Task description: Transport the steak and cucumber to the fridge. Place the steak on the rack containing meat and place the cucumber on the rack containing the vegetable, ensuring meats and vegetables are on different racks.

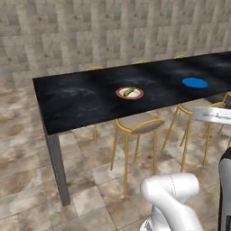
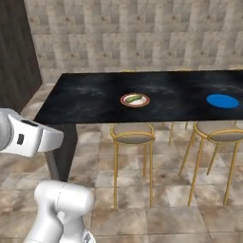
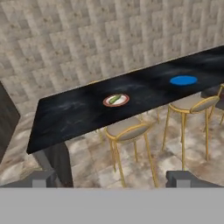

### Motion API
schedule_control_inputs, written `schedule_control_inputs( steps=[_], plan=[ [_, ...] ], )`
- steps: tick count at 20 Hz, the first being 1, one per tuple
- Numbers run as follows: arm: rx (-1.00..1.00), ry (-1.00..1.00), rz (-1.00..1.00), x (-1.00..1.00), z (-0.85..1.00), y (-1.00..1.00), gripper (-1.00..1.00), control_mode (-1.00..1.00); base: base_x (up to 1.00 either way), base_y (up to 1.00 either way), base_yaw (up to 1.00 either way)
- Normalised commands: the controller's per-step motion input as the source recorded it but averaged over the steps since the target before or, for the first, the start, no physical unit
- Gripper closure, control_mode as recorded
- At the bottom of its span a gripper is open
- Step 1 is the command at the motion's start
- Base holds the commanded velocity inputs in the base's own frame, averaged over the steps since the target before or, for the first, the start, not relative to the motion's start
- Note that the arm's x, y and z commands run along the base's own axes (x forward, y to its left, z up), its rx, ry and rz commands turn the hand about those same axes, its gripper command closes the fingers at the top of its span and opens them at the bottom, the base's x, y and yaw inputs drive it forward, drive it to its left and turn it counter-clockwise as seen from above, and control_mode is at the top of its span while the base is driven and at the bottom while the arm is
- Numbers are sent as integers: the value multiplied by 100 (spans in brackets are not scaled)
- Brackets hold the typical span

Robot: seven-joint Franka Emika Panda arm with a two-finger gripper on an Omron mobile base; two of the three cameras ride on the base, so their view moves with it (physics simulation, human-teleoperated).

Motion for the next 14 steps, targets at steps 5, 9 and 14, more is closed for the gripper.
schedule_control_inputs(
  steps=[5, 9, 14],
  plan=[
    [0, 0, 0, 0, 0, 0, -100, 100, 100, -24, 9],
    [0, 0, 0, 0, 0, 0, -100, 100, 100, -48, 18],
    [0, 0, 0, 0, 0, 0, -100, 100, 100, -61, 27]
  ],
)
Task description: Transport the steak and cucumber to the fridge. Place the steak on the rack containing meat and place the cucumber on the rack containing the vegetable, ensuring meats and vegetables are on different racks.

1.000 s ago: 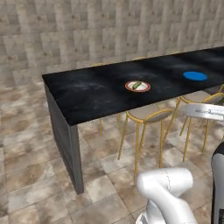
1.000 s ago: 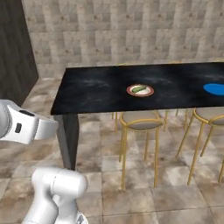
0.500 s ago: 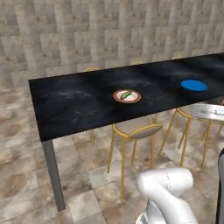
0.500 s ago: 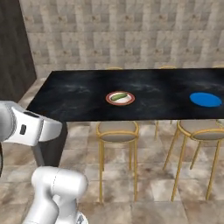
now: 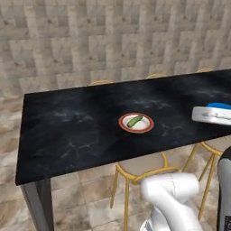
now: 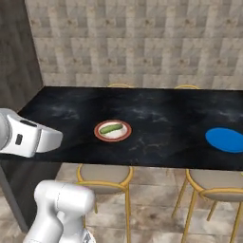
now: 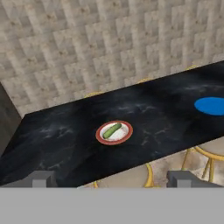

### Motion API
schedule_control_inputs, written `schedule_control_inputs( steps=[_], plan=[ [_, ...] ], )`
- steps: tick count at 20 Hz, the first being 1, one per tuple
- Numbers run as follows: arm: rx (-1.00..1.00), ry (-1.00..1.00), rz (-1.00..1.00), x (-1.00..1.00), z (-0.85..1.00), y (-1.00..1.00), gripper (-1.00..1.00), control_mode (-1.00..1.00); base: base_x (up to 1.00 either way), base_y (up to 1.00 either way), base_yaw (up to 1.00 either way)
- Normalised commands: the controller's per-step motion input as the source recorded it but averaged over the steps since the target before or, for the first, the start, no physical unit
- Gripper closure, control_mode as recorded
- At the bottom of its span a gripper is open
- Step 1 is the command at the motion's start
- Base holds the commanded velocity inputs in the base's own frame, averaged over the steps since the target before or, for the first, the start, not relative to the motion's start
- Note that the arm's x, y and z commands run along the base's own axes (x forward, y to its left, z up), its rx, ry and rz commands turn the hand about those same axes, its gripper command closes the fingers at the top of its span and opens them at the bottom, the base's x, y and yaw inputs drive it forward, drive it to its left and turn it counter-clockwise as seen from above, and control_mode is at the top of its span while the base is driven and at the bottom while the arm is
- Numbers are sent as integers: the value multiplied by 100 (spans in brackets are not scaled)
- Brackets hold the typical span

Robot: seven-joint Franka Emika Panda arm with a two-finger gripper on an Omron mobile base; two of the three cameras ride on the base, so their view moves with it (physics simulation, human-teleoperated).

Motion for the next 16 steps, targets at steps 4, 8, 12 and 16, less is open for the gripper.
schedule_control_inputs(
  steps=[4, 8, 12, 16],
  plan=[
    [0, 0, 0, 0, 0, 0, -100, 100, 100, -44, 32],
    [0, 0, 0, 0, 0, 0, -100, 100, 100, -12, 52],
    [0, 0, 0, 0, 0, 0, -100, 100, 100, -24, 59],
    [0, 0, 0, 0, 0, 0, -100, 100, 89, -21, 45]
  ],
)
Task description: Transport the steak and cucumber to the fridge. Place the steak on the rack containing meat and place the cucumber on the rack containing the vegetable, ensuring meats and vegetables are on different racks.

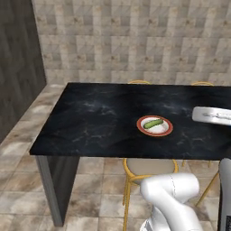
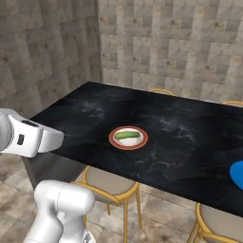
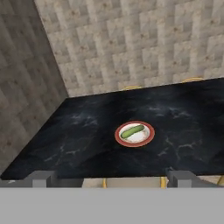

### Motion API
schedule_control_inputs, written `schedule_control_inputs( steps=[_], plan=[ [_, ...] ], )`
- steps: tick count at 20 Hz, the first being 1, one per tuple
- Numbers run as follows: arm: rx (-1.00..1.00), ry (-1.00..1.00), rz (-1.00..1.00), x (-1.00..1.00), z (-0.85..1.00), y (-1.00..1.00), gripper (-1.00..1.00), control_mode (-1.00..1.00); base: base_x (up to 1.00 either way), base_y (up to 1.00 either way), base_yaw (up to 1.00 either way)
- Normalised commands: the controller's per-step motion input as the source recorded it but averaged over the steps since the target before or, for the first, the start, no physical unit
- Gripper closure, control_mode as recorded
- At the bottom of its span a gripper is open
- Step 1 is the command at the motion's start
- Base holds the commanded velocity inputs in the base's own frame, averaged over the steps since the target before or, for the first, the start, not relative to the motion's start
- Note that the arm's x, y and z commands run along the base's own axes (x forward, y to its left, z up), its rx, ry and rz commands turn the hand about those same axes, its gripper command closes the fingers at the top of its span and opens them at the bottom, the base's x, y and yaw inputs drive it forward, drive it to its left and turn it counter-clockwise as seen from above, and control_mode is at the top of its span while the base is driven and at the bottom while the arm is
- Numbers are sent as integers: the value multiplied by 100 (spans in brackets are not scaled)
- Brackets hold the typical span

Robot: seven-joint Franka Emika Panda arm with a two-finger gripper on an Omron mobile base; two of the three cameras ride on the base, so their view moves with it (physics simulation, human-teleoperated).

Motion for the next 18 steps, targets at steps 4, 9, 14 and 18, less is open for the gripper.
schedule_control_inputs(
  steps=[4, 9, 14, 18],
  plan=[
    [0, 0, 0, 0, 0, 0, -100, 100, 39, -3, 3],
    [0, 7, -5, 15, -2, 0, -100, -100, 46, 0, -20],
    [0, 42, -16, 78, -21, -19, -100, -100, 0, 0, 0],
    [0, 52, -7, 59, -33, -10, -100, -100, 0, 0, 0]
  ],
)
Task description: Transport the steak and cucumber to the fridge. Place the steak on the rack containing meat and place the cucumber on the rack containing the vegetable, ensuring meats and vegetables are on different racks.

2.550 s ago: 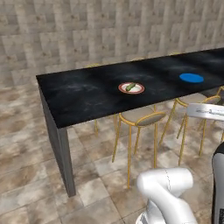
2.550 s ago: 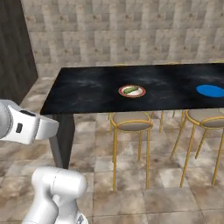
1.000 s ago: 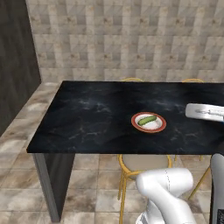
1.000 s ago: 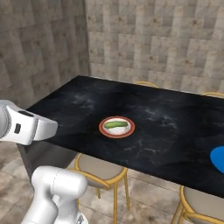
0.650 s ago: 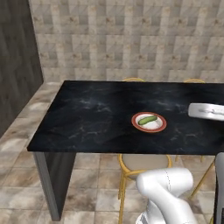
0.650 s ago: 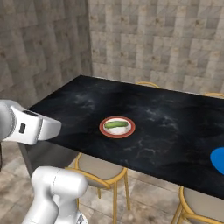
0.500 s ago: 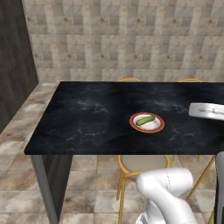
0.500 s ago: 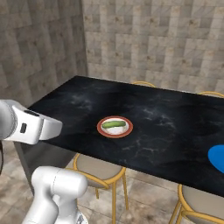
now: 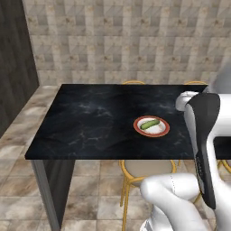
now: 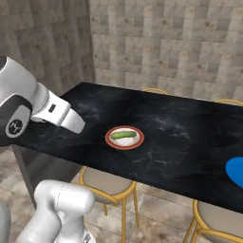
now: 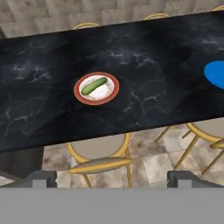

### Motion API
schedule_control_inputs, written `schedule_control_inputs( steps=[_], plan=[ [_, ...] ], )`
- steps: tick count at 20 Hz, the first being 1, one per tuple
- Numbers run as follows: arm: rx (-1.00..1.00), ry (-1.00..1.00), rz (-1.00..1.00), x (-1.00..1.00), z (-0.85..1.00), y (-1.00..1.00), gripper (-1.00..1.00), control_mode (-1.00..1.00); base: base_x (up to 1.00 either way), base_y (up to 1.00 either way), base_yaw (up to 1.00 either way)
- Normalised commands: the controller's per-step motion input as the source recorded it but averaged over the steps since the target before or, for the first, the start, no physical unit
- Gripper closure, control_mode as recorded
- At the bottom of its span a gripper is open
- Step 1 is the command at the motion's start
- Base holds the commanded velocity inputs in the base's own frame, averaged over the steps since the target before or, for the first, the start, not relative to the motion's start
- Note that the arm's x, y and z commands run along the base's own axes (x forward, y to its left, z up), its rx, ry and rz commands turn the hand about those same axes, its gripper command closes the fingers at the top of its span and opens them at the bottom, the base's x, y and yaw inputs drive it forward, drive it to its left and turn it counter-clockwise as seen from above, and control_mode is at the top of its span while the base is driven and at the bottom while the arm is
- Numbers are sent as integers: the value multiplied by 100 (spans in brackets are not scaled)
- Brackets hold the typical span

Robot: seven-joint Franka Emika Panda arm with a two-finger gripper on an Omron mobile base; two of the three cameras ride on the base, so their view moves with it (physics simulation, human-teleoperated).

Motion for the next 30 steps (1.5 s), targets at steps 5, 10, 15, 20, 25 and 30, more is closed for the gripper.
schedule_control_inputs(
  steps=[5, 10, 15, 20, 25, 30],
  plan=[
    [6, 36, 17, 59, -40, -42, -100, -100, 0, 0, 0],
    [12, 0, 20, 59, -65, -22, -100, -100, 0, 0, 0],
    [0, 3, 0, 61, -84, -2, -100, -100, 0, 0, 0],
    [0, 7, -4, 72, -62, 0, -100, -100, 0, 0, 0],
    [0, 16, -16, 73, -32, 0, -100, -100, 0, 0, 0],
    [0, 16, -24, 73, -27, 0, -100, -100, 0, 0, 0]
  ],
)
